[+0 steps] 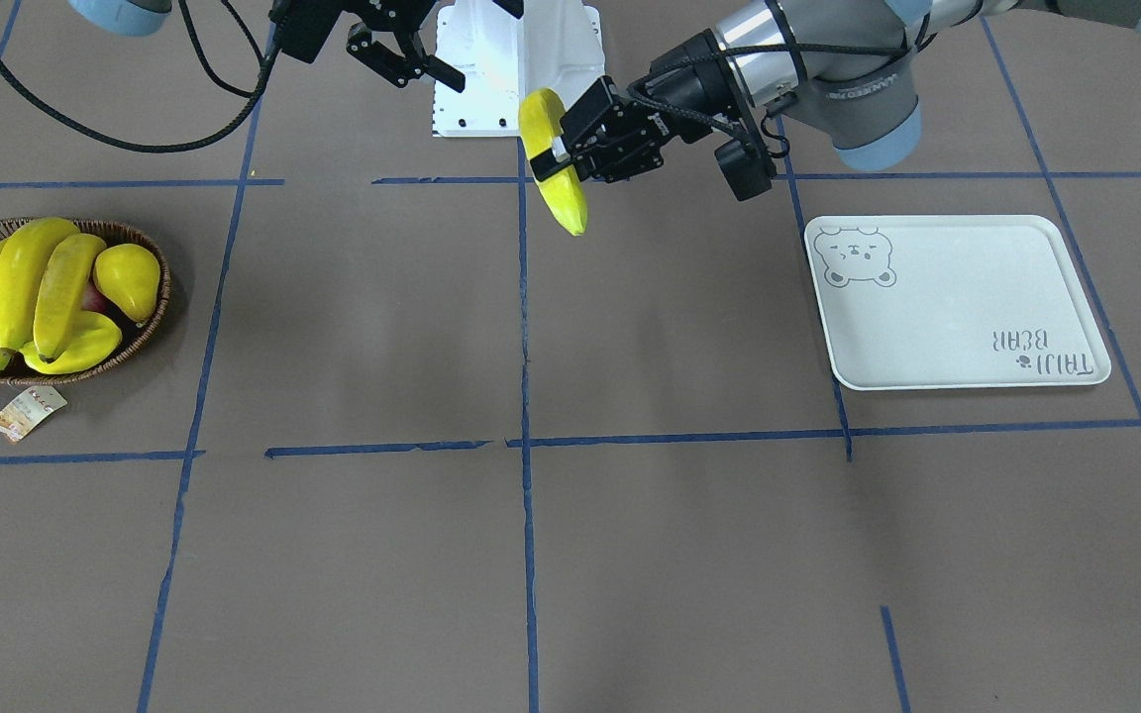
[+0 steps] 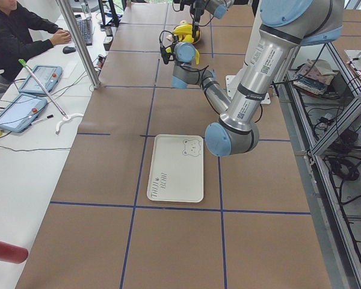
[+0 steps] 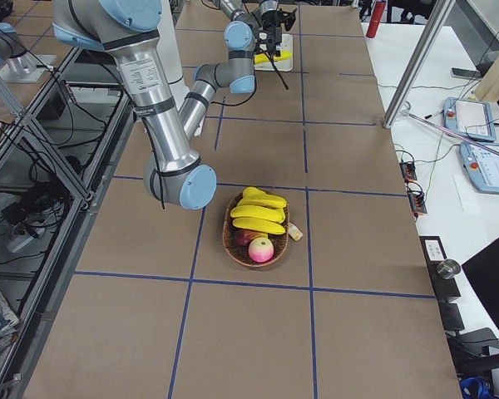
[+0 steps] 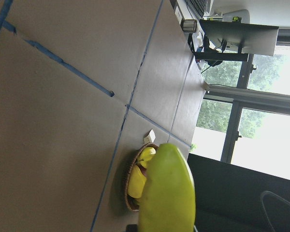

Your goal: Transfer all bananas from basket to plate

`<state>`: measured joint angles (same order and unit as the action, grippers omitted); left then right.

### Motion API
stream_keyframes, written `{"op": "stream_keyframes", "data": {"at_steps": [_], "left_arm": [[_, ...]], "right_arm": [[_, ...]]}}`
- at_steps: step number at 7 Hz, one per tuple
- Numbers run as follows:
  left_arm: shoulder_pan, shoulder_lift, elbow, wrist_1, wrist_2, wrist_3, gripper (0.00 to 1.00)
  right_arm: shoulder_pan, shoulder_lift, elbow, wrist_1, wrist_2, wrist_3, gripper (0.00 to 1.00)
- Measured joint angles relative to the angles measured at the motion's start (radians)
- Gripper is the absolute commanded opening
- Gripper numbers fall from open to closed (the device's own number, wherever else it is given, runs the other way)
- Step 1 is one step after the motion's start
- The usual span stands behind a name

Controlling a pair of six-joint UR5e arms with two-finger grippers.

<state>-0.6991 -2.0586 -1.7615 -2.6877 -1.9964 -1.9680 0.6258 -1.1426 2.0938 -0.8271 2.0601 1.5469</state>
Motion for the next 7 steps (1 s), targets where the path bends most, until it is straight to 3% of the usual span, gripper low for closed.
{"op": "stream_keyframes", "data": {"at_steps": [2,4,7], "left_arm": [[-0.08,0.088,-0.08,0.208,-0.019,0.186,0.0],[-0.119,0.251,-0.2,0.448,-0.024,0.437,0.0],[-0.16,0.42,-0.201,0.636,-0.021,0.548,0.0]], "right_arm": [[0.1,-0.074,0.0,-0.005,-0.01,-0.024,1.0],[0.175,-0.193,-0.01,-0.007,-0.015,-0.165,1.0],[0.192,-0.261,-0.018,-0.007,-0.032,-0.219,1.0]]}}
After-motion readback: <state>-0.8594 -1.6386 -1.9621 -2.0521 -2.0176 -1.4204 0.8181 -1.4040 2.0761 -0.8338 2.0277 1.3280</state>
